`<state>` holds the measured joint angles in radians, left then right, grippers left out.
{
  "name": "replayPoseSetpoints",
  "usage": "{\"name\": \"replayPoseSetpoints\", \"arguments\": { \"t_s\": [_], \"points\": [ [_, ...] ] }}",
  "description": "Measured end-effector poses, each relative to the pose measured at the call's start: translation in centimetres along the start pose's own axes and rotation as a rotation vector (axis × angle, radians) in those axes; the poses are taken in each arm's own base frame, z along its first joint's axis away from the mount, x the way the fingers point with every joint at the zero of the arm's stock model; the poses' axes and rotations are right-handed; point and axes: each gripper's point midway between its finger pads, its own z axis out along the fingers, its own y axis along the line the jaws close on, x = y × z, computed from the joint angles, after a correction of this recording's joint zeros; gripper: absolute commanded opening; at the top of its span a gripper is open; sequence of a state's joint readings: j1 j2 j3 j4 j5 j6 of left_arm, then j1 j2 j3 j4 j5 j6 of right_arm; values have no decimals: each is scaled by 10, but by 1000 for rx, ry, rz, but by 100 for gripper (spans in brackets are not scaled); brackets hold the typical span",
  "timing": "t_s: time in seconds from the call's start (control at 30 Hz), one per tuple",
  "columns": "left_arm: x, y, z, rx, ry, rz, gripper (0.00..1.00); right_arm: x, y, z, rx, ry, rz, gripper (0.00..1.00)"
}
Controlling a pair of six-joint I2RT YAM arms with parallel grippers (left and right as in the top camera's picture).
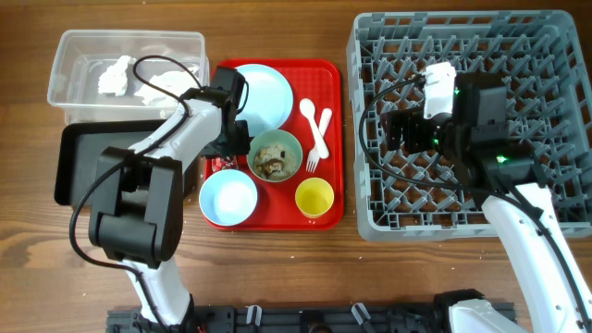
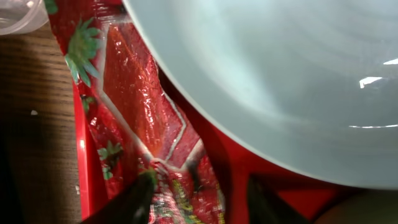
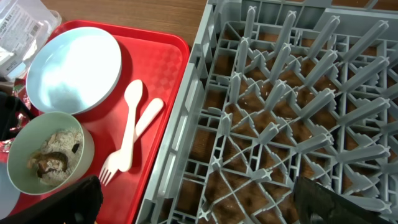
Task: Sort waste into correct bins and load items into the dishwasher rack
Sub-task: 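Drop the red wrapper into the clear plastic bin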
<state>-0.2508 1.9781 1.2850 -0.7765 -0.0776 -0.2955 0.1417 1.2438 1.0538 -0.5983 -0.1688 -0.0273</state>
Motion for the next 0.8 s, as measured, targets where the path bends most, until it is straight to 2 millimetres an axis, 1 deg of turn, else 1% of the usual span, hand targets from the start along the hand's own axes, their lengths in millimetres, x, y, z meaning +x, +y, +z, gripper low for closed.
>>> {"name": "replayPoseSetpoints", "arguments": {
  "t_s": [0.03,0.07,0.23,0.27,0.3,0.33,0.37,0.4,0.43,0.47,0.5,0.57,0.6,0.63,0.7,0.73,0.77,0.8],
  "points": [
    [0,0,0,0,0,0,6,0,0,0,0,0,0,100],
    [1,-1,1,0,2,7,4,0,0,0,0,0,0,100],
    [2,-1,0,-4,11,5,4,0,0,0,0,0,0,100],
    [11,2,-1,-18,49,7,4,0,0,0,0,0,0,100],
    [14,3,-3,-23,67,9,4,0,0,0,0,0,0,100],
    [17,4,-8,-26,90,10,4,0,0,0,0,1,0,100],
    [11,1,-20,-17,80,9,4,0,0,0,0,0,0,100],
    [-11,-6,-46,18,-2,3,4,0,0,0,0,0,0,100],
    [-25,-9,-66,45,-68,-2,4,0,0,0,0,0,0,100],
    [-38,-13,-92,78,-147,-8,4,0,0,0,0,0,0,100],
    [-53,-15,-129,121,-259,-16,4,0,0,0,0,0,0,100],
    [-64,-15,-168,162,-374,-28,4,0,0,0,0,0,0,100],
    [-70,-10,-175,164,-404,-42,4,0,0,0,0,0,0,100],
    [-80,-3,-178,163,-440,-68,4,0,0,0,0,0,0,100],
    [-115,28,-187,160,-556,-173,4,-1,0,0,0,-3,0,100],
    [-135,52,-191,152,-622,-244,4,-1,0,0,0,-2,0,100],
    [-147,69,-191,142,-656,-293,11,-1,0,0,0,-4,-1,100],
    [-165,86,-189,139,-708,-342,41,-1,0,0,0,-3,0,100]
  ]
}}
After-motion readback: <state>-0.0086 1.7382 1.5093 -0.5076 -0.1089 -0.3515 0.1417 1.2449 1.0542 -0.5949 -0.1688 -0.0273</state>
